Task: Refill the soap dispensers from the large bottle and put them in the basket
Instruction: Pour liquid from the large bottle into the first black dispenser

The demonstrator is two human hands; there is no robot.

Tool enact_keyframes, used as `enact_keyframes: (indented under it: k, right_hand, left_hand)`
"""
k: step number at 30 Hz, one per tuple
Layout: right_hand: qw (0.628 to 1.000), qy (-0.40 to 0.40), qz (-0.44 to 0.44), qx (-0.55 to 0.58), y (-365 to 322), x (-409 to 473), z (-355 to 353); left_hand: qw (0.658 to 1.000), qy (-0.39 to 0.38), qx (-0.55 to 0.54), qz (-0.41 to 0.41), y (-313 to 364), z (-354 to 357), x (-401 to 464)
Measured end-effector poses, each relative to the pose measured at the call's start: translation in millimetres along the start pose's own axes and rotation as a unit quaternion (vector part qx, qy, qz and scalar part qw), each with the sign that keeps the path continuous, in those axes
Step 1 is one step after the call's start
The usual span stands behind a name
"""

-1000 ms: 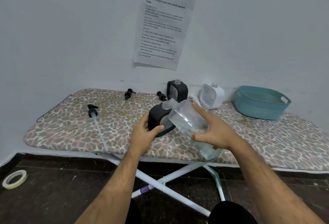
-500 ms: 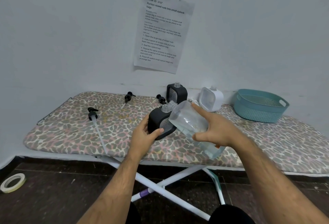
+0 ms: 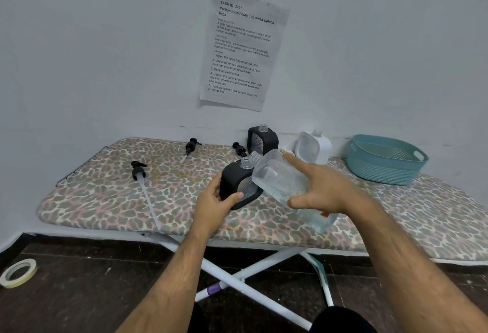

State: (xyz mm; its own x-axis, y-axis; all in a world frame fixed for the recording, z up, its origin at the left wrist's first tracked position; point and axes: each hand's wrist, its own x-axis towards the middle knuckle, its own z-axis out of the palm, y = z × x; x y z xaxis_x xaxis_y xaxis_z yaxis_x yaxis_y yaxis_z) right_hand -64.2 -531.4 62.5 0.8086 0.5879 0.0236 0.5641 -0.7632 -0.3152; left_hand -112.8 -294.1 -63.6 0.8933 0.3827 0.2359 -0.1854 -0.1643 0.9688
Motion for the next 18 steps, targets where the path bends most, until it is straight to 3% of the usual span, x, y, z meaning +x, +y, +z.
enact_keyframes:
  k: [18]
  right_hand:
    - [0.999,-0.013,0.007,-0.034,-5.5,1.1,-8.3]
  left_hand:
    - [1.000,-0.003,-0.013,0.004,1.4,0.6,-1.0]
